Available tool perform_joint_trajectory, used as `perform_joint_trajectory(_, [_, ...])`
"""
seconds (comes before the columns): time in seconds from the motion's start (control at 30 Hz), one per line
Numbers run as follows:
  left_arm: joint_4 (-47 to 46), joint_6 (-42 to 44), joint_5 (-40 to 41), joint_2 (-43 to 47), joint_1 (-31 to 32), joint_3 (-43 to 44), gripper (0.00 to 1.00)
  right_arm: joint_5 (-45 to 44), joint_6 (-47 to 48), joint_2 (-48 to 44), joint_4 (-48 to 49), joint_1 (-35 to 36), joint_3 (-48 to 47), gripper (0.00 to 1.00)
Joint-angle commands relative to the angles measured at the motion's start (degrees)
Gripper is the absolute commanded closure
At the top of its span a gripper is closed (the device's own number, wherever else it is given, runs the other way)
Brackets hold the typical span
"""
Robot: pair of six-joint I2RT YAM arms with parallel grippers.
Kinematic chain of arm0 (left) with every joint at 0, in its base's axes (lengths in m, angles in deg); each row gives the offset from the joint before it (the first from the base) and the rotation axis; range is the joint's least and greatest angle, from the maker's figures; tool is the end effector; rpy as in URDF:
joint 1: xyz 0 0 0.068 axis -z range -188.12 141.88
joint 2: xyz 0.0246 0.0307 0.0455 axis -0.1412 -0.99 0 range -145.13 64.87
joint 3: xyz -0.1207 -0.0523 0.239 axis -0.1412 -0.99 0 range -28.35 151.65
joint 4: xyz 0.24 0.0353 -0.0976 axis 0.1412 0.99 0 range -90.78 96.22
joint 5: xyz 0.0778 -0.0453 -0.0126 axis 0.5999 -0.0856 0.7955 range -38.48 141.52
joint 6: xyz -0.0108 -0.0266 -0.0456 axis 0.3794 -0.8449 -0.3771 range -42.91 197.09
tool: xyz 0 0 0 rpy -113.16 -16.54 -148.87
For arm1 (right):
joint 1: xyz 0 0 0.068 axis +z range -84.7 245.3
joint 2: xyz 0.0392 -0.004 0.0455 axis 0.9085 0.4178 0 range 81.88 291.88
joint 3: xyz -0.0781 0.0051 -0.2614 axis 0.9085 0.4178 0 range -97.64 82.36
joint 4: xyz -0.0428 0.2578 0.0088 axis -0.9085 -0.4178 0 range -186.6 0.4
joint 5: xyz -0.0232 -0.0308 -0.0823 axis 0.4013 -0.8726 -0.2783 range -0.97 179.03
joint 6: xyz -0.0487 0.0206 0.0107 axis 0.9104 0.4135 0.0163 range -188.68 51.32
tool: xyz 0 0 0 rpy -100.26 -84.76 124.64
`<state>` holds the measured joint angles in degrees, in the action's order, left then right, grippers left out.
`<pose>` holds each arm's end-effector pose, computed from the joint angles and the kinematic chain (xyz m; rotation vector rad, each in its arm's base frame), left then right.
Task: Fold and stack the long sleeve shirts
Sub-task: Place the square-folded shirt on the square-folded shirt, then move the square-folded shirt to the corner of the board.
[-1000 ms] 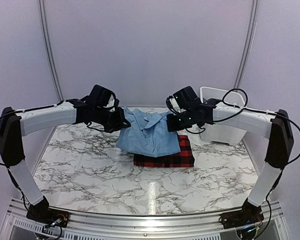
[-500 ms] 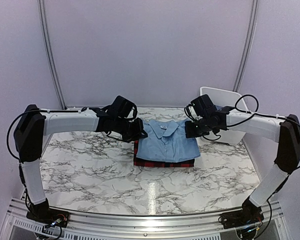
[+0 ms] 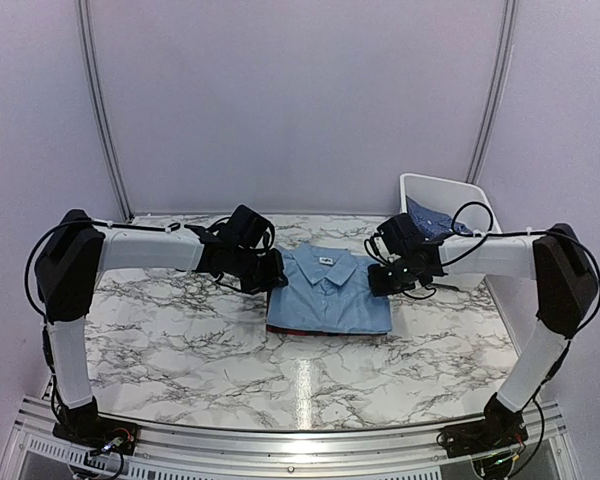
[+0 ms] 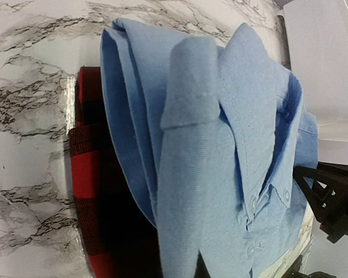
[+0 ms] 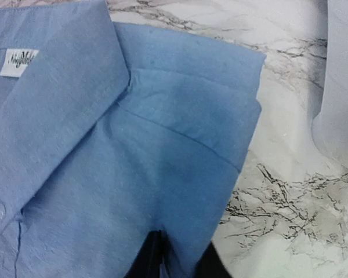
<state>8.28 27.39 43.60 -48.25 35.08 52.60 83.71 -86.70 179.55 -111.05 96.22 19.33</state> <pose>0.3212 -0.3083 0.2047 -0.0632 2.4895 -0.9366 0.3036 0.1780 0.1944 -0.2513 2.5453 0.2149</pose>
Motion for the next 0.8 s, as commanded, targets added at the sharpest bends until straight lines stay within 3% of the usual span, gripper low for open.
perform_joint_trajectory(0.0, [-0.70, 1.27, 1.55, -0.94, -0.95, -1.19, 1.00, -2.32, 0.31, -0.21, 1.46, -0.92, 0.78, 0.74])
perform_joint_trajectory(0.1, [-0.49, 1.60, 1.17, -1.79, -1.08, -1.45, 0.85, -3.28, 0.61, -0.81, 0.13, -0.95, -0.65, 0.53])
perform_joint_trajectory(0.2, [-0.22, 2.34, 2.41, -0.01, -1.57, -2.09, 0.58, -4.16, 1.08, -2.41, -1.10, -0.78, -2.63, 0.34])
perform_joint_trajectory(0.3, [0.78, 3.70, 4.30, 2.19, -2.32, -2.06, 0.43, -5.32, 2.22, -3.94, -1.00, 1.02, -4.65, 0.24])
perform_joint_trajectory(0.57, [4.63, 8.92, 3.29, -1.38, -5.22, 2.97, 0.11, -5.73, 2.72, -3.67, 0.27, 4.02, -9.31, 0.22])
perform_joint_trajectory(0.77, [5.70, 11.25, 0.23, -8.55, -5.15, 9.36, 0.04, -1.28, 3.15, -2.22, 0.84, 4.11, -12.33, 0.19])
